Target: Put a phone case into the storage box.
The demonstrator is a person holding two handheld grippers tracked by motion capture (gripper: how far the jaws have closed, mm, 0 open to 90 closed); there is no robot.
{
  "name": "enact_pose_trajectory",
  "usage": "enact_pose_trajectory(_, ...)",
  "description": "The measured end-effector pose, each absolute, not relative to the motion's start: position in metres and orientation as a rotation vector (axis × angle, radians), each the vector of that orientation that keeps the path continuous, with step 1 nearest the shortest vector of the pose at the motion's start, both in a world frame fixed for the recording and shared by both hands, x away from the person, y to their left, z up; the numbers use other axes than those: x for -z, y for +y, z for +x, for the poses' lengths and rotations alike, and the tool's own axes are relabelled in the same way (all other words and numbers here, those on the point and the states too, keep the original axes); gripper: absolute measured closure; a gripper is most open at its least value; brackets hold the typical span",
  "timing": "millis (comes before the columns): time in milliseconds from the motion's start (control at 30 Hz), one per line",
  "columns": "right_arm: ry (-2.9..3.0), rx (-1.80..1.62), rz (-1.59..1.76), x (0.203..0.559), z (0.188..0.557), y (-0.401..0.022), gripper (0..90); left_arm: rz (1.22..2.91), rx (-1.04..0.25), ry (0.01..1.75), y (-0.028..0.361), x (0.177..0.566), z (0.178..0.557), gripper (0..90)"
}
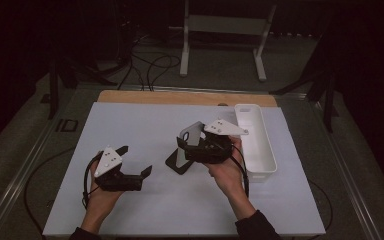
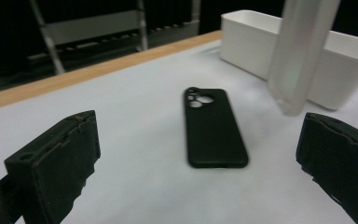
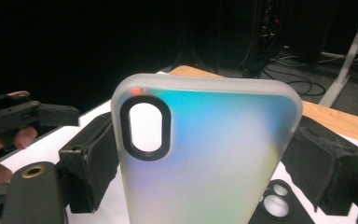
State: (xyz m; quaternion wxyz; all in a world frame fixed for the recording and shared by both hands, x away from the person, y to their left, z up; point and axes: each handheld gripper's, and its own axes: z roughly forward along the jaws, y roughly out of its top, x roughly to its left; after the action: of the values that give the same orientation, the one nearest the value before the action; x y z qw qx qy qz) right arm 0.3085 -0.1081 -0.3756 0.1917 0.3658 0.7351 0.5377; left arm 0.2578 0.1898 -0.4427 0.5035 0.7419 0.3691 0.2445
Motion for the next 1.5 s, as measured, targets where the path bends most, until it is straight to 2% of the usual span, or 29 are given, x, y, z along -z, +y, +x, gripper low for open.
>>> enact_pose_trajectory(100,2.056,-1.507,1.028,0.375,0.310,-0.110,16.6,1.793,-0.632,0.903,0.197,0.445,0.252,0.3)
enact_pose_trajectory(533,2.036,-1.501,1.031,0.374,0.316,-0.115,16.7,1.765,-0.670,0.961,0.222,0.459,0.240,0.2)
enact_pose_trajectory(867,2.014,-1.461,1.024,0.362,0.320,-0.120,16.7,1.751,-0.690,0.997,0.227,0.473,0.234,0.2)
enact_pose_trajectory(1500,1.927,-1.426,1.097,0.340,0.356,-0.143,16.6,1.721,-0.728,1.037,0.229,0.478,0.232,0.3)
